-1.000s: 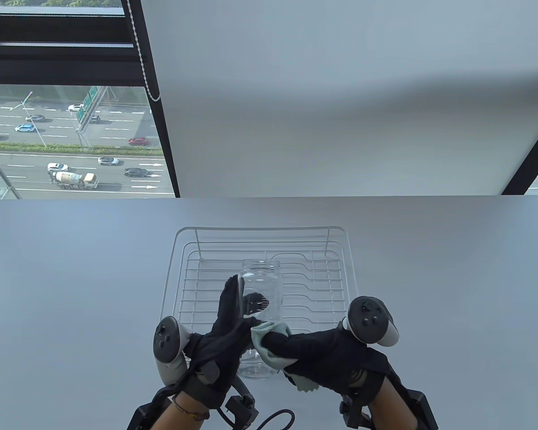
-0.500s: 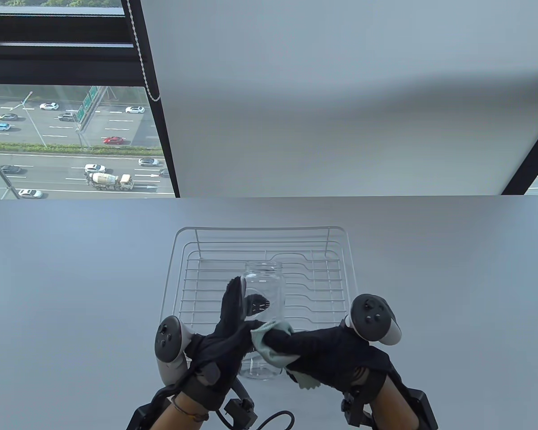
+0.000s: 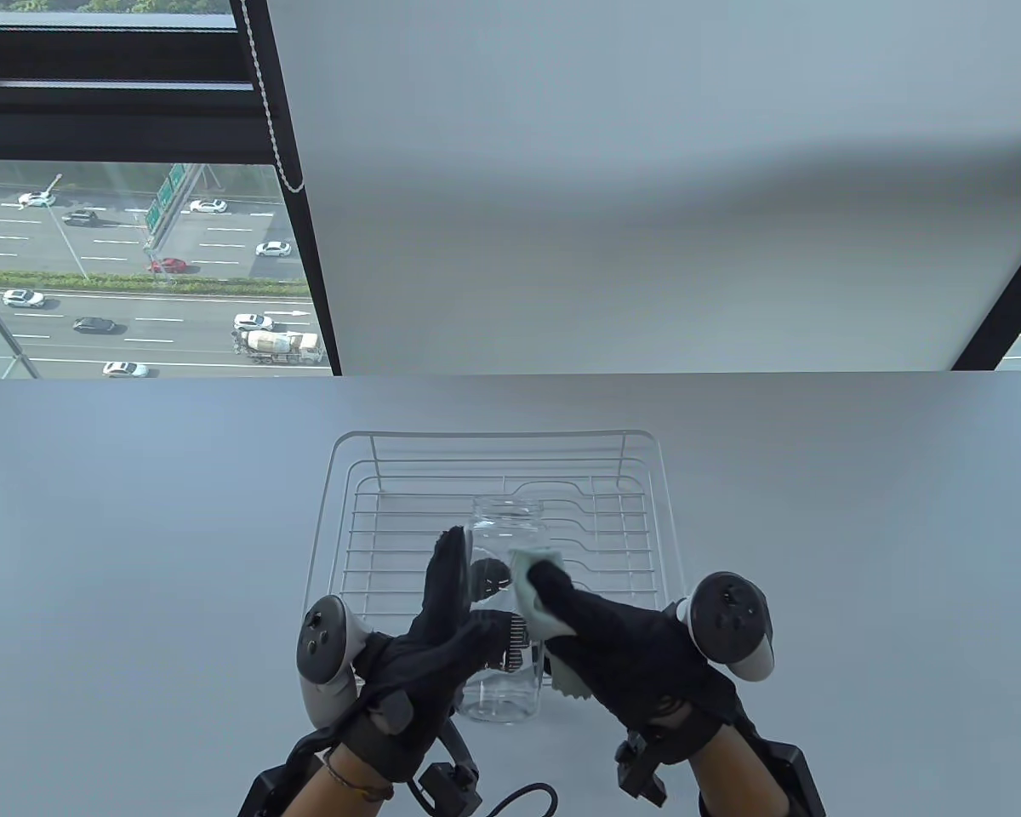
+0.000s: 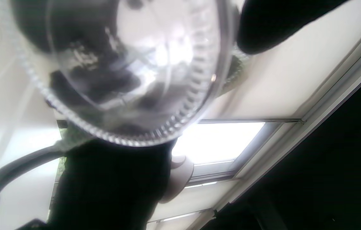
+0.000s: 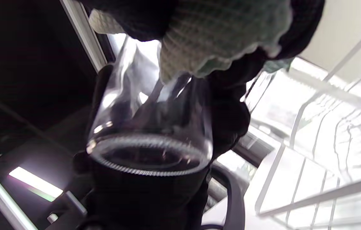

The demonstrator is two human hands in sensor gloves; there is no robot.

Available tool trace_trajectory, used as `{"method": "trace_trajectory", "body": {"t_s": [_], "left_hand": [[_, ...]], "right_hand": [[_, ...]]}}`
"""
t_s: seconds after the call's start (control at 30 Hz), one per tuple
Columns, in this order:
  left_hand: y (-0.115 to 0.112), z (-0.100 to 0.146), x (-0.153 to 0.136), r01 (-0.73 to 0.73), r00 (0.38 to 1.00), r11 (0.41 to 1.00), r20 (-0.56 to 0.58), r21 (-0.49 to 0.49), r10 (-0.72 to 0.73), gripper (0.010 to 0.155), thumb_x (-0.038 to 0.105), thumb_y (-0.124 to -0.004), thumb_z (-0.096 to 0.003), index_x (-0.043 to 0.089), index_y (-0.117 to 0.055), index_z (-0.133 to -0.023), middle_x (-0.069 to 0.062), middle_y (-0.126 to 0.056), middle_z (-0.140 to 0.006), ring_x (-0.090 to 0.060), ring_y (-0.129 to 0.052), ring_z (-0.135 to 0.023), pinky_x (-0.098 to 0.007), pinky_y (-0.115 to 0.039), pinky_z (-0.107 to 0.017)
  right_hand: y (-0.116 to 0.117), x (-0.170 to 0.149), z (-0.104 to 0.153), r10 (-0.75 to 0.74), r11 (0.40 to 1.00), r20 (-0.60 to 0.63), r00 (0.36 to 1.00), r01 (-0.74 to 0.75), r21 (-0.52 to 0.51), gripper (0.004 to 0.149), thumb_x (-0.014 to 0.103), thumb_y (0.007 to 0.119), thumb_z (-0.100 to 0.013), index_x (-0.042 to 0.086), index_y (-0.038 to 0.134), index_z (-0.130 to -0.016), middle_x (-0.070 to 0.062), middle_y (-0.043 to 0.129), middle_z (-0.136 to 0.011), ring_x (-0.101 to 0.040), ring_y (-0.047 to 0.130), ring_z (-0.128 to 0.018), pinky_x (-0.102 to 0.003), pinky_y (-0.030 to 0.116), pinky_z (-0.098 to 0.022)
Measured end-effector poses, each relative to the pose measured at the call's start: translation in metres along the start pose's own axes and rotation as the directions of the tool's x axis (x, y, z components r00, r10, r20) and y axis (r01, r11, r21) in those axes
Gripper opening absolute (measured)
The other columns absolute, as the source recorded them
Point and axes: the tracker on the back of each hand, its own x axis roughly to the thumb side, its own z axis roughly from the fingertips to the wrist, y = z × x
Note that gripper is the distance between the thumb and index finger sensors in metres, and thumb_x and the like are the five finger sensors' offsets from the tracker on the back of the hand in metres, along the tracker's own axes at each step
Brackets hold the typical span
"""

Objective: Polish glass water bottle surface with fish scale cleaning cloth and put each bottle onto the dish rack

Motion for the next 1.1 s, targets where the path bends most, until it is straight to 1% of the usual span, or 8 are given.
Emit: {"method": "trace_trajectory", "body": {"t_s": [0.17,0.3,0.4,0.6,0.7,0.83,1.03,1.1], "left_hand": [[0.009,0.001,-0.001,-0.052,0.995,0.987,0.093,0.152,0.038,0.092,0.054,-0.076,-0.0531,0.019,-0.017,-0.113,-0.028,-0.038,-0.110,-0.058,-0.081,-0.078,-0.063,-0.076,-0.053],[0.009,0.003,-0.001,-0.038,0.997,0.983,0.077,0.180,0.025,0.092,0.058,-0.077,-0.0530,0.020,-0.020,-0.114,-0.026,-0.041,-0.111,-0.055,-0.084,-0.077,-0.059,-0.080,-0.053],[0.004,0.003,-0.002,0.003,0.998,0.991,0.055,0.136,-0.010,0.091,0.059,-0.076,-0.0537,0.020,-0.020,-0.114,-0.025,-0.040,-0.112,-0.055,-0.084,-0.078,-0.059,-0.080,-0.053],[0.007,0.002,-0.002,-0.037,0.996,0.987,0.088,0.157,0.023,0.087,0.058,-0.070,-0.0557,0.020,-0.017,-0.114,-0.026,-0.036,-0.112,-0.056,-0.081,-0.078,-0.060,-0.078,-0.053],[0.007,0.003,0.000,-0.019,0.997,0.991,0.073,0.132,0.009,0.088,0.058,-0.070,-0.0552,0.021,-0.016,-0.114,-0.026,-0.035,-0.113,-0.055,-0.080,-0.080,-0.061,-0.077,-0.054],[0.002,0.000,0.002,0.000,1.000,1.000,0.026,-0.031,0.001,0.095,0.054,-0.077,-0.0536,0.021,-0.010,-0.113,-0.027,-0.026,-0.114,-0.058,-0.072,-0.086,-0.064,-0.072,-0.058],[0.006,0.002,0.005,-0.041,0.991,0.988,0.129,0.148,0.022,0.090,0.050,-0.077,-0.0526,0.019,-0.018,-0.113,-0.029,-0.032,-0.112,-0.061,-0.075,-0.083,-0.064,-0.074,-0.057],[0.008,0.004,0.006,-0.039,0.992,0.986,0.126,0.161,0.018,0.092,0.051,-0.080,-0.0525,0.018,-0.019,-0.113,-0.028,-0.033,-0.112,-0.060,-0.076,-0.083,-0.063,-0.075,-0.058]], "right_hand": [[0.016,0.004,-0.005,-0.110,0.844,-0.050,0.993,0.120,0.523,0.057,0.033,0.073,-0.057,0.061,0.049,-0.100,-0.017,0.082,-0.080,-0.030,0.094,-0.056,-0.046,0.082,-0.043],[0.013,0.004,-0.007,-0.101,0.912,-0.013,0.995,0.097,0.398,0.059,0.033,0.074,-0.057,0.060,0.047,-0.102,-0.018,0.083,-0.079,-0.031,0.094,-0.056,-0.047,0.081,-0.044],[0.003,0.002,-0.002,-0.014,1.000,-0.002,1.000,0.014,0.025,0.061,0.036,0.072,-0.057,0.059,0.040,-0.103,-0.014,0.084,-0.081,-0.028,0.095,-0.056,-0.045,0.082,-0.044],[0.015,0.003,-0.005,-0.146,0.852,-0.060,0.987,0.157,0.499,0.057,0.033,0.073,-0.058,0.061,0.047,-0.100,-0.018,0.082,-0.079,-0.030,0.094,-0.055,-0.046,0.082,-0.043],[0.012,0.001,-0.008,-0.136,0.899,-0.023,0.990,0.133,0.418,0.058,0.033,0.074,-0.057,0.060,0.048,-0.101,-0.018,0.084,-0.079,-0.031,0.095,-0.056,-0.047,0.082,-0.043],[-0.004,-0.001,-0.001,-0.063,0.997,-0.002,0.998,0.063,0.046,0.061,0.036,0.071,-0.058,0.060,0.038,-0.103,-0.015,0.083,-0.081,-0.029,0.094,-0.057,-0.045,0.082,-0.044],[0.018,0.005,-0.005,-0.138,0.830,-0.054,0.989,0.145,0.538,0.057,0.034,0.073,-0.057,0.062,0.048,-0.100,-0.016,0.084,-0.077,-0.028,0.095,-0.052,-0.045,0.083,-0.041],[0.020,0.006,-0.007,-0.146,0.842,-0.030,0.989,0.140,0.521,0.057,0.033,0.075,-0.056,0.060,0.052,-0.100,-0.017,0.086,-0.075,-0.029,0.097,-0.050,-0.046,0.084,-0.039]]}}
